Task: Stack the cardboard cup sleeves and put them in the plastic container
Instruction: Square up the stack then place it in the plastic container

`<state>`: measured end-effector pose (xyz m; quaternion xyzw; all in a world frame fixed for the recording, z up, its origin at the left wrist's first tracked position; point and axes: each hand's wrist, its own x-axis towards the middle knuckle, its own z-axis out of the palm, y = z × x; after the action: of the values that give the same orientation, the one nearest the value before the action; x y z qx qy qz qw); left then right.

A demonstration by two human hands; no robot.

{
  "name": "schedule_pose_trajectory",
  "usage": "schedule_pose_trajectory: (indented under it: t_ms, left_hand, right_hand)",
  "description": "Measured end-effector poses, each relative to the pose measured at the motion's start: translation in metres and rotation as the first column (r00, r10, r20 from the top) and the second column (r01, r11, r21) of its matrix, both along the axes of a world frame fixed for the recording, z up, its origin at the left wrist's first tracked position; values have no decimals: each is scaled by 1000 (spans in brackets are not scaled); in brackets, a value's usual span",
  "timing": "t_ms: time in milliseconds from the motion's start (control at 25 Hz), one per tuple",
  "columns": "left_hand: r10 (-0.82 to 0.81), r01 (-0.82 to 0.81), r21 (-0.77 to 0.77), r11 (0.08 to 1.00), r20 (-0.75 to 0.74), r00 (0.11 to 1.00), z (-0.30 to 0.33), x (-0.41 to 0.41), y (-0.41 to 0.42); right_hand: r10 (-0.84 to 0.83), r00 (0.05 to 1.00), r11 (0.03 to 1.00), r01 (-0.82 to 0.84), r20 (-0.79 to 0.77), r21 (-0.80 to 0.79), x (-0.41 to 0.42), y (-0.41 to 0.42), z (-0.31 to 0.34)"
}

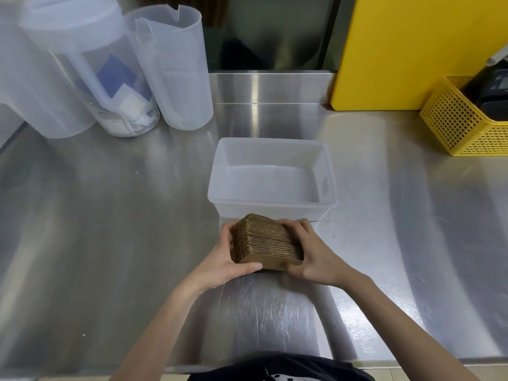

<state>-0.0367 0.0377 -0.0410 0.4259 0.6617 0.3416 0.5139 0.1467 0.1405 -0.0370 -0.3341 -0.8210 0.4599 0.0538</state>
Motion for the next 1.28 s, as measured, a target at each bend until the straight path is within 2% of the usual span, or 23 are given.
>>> schedule_pose_trajectory:
  t_ms: [160,280,560,920,1280]
  left_hand:
    - [-29,18,-55,998,-201,979,-9,-6,-4]
    - [-5,-2,-25,1000,-302,953,-10,-8,-10]
    - [-7,6,-3,1000,-334,943,-4,-7,-10]
    - [-67,49,-54,997,-416,907,-12,-7,-16]
    - [-31,-2,-90,996,-370,928,-14,-16,-17]
  right_hand:
    - [64,996,996,-67,59,53,-4,-1,3]
    - [105,992,989,-111,65,94,-9,-3,2]
    - [128,985,984,-141,115,107,-10,-4,1]
    - [32,995,999,-30,97,-26,7,-3,-6]
    - [32,997,999,-30,73,-33,13,0,-15]
